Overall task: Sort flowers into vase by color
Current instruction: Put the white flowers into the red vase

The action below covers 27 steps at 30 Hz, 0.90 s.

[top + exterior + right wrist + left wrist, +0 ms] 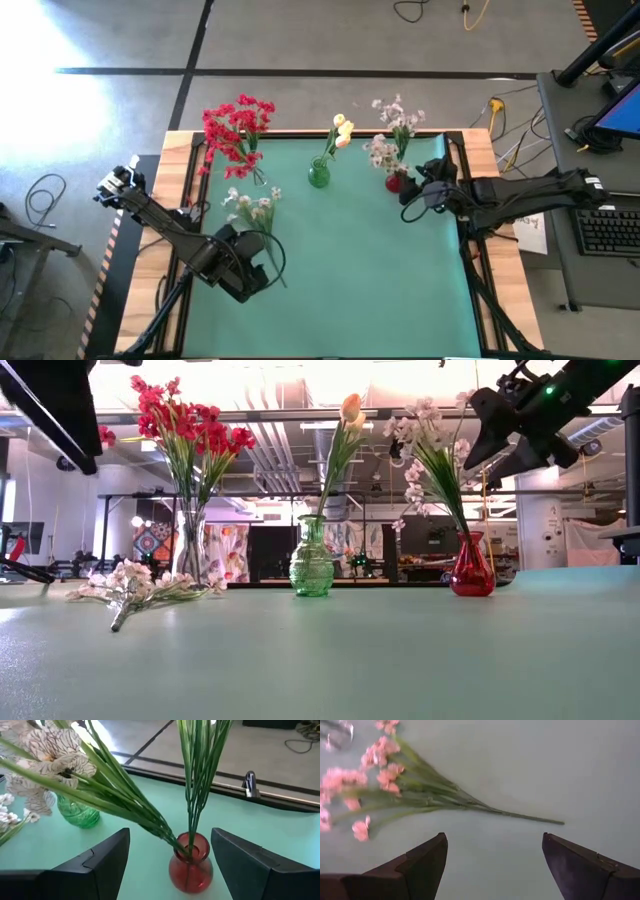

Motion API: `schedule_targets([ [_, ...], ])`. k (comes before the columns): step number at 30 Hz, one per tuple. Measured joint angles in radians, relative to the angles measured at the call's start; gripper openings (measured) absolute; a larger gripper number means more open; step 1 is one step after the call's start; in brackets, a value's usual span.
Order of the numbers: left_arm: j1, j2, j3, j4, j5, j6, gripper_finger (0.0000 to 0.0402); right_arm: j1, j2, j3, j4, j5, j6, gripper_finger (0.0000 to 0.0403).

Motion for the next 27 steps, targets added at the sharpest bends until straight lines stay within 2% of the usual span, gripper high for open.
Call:
schedule_targets([
  [6,-0.023,0.000,-0.056,0.032,0.001,-0.219,0.0308,0.000,0.001,0.047,-0.108,-0.076,0.068,0.0268],
  [14,-0.035,0.023,-0.166,0.143,-0.003,-0.454,0.0308,0.000,0.011,0.049,-0.130,-0.233,0.137,0.0267],
  [21,-0.013,0.123,-0.187,0.165,-0.116,-0.616,0.0308,0.001,0.035,0.049,-0.129,-0.290,0.135,0.0261],
  [27,0.022,0.233,-0.182,0.212,-0.142,-0.657,0.0308,0.006,0.039,0.049,-0.129,-0.311,0.105,0.0259],
])
